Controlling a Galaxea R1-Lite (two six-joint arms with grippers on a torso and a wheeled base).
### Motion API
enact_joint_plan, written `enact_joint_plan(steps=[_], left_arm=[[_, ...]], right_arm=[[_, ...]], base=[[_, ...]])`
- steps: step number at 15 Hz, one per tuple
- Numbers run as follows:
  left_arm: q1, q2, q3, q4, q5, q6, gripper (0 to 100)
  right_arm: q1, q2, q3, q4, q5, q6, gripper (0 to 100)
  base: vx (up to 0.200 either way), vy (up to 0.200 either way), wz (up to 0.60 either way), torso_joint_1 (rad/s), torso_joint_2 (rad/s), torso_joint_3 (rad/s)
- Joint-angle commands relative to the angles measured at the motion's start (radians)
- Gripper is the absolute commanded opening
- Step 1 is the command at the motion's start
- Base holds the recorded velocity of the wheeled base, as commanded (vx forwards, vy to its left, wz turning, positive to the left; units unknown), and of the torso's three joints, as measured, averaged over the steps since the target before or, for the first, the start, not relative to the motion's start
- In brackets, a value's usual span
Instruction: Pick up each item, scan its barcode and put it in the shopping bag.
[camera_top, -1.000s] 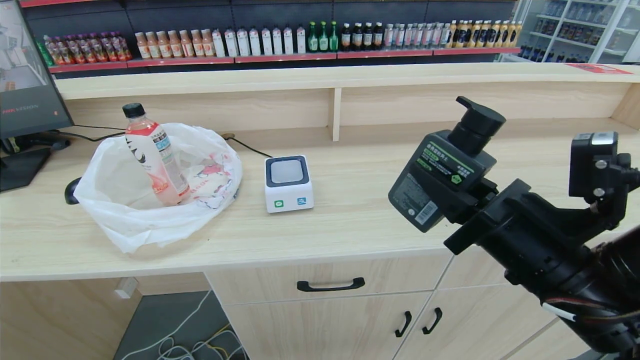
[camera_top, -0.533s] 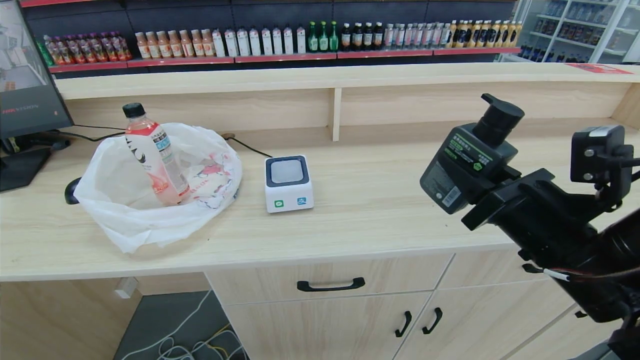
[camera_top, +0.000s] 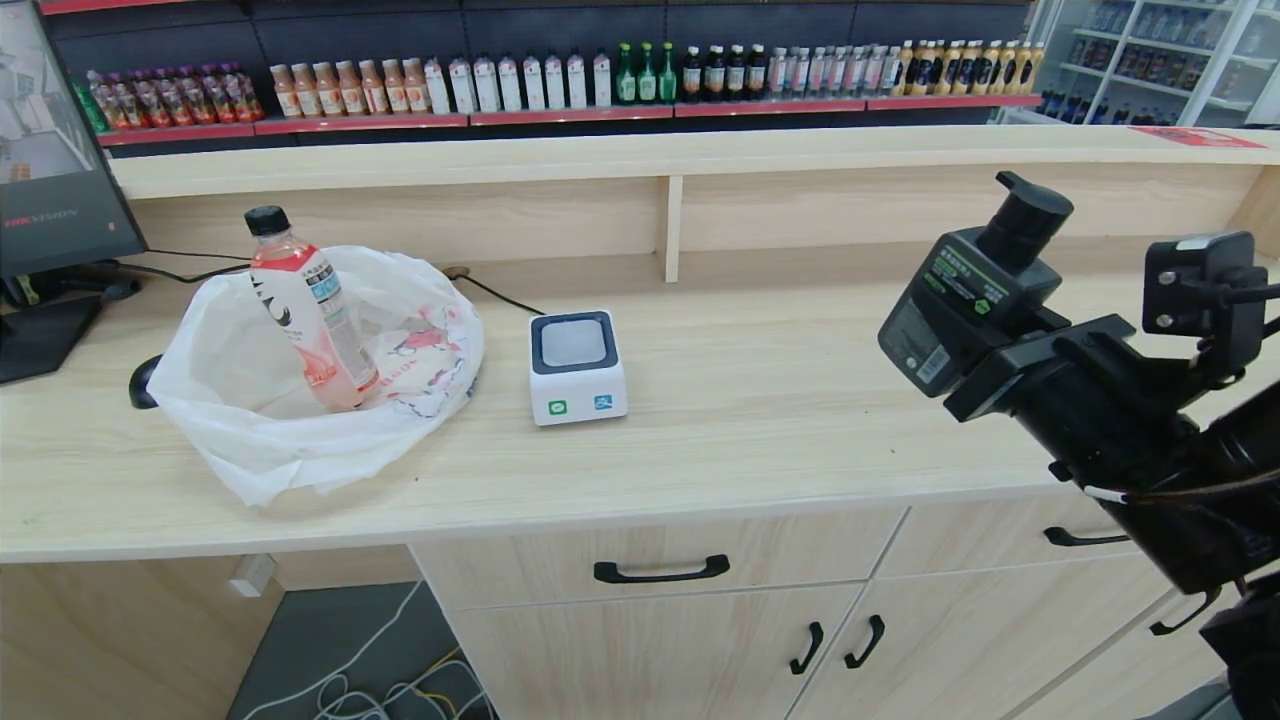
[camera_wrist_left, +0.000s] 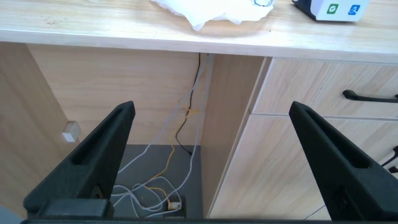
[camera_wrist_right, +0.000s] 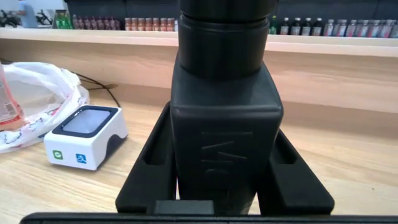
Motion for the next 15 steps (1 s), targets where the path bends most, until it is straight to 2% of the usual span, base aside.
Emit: enact_joint_plan(steps=[1, 4, 15], left_arm=[[0.001, 0.000, 0.000, 0.000, 0.001, 0.000, 100], [0.001, 0.000, 0.000, 0.000, 0.001, 0.000, 100], [0.001, 0.000, 0.000, 0.000, 0.001, -0.003, 100]], right_arm=[[-0.018, 0.021, -0.007, -0.001, 0.000, 0.002, 0], [-0.048, 0.030, -0.010, -0.001, 0.000, 0.000, 0], [-0.046, 0.024, -0.003, -0.001, 0.000, 0.016, 0]], base=[[0.000, 0.000, 0.00, 0.000, 0.00, 0.000], [0.000, 0.000, 0.00, 0.000, 0.00, 0.000], [0.000, 0.200, 0.00, 0.001, 0.00, 0.000]])
